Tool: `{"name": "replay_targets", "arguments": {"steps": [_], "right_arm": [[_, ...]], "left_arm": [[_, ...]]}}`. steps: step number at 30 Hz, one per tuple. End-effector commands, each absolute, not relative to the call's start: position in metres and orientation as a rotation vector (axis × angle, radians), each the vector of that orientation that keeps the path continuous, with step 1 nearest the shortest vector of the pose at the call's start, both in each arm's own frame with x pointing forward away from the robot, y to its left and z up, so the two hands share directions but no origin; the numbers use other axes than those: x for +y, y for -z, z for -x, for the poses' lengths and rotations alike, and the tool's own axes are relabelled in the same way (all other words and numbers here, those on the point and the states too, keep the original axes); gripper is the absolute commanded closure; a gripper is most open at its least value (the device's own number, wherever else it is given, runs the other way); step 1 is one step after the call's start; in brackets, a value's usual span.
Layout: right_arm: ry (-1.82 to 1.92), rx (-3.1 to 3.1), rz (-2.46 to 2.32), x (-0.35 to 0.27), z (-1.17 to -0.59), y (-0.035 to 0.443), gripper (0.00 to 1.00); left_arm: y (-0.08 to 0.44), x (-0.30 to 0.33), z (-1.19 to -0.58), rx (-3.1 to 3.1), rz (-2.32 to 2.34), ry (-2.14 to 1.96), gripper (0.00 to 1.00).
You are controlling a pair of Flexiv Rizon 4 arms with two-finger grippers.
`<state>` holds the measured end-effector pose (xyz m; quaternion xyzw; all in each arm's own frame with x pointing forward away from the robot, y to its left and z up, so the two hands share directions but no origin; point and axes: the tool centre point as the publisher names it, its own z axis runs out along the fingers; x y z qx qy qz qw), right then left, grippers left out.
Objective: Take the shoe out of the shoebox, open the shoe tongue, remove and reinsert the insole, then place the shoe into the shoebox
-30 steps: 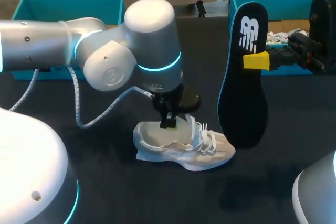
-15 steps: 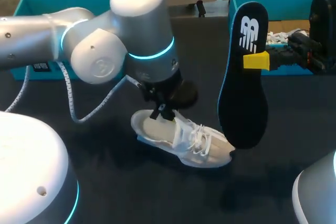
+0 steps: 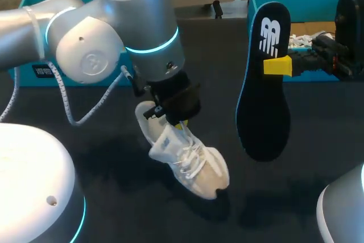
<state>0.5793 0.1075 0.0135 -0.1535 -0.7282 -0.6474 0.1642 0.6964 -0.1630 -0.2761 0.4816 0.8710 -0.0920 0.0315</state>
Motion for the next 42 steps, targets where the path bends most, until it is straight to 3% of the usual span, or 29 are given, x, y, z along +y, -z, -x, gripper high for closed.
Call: {"name": "replay_targets", "arguments": {"steps": [1,13,20,42], "right_arm": [[1.843,-2.076,0.44,0.109,-0.58,-0.013,1.0],[1.843,-2.076,0.44,0.109,-0.58,-0.013,1.0],[1.843,-2.076,0.44,0.109,-0.58,-0.013,1.0],[1.843,-2.076,0.44,0.109,-0.58,-0.013,1.0]], "left_arm": [[0.268,-0.152,-0.688,2.563,-1.607,0.322,1.0],[0.268,-0.152,-0.688,2.563,-1.607,0.322,1.0],[0.272,-0.157,-0.689,2.357,-1.975,0.224,1.0],[0.329,-0.176,-0.67,2.183,-2.318,0.189,1.0]]}}
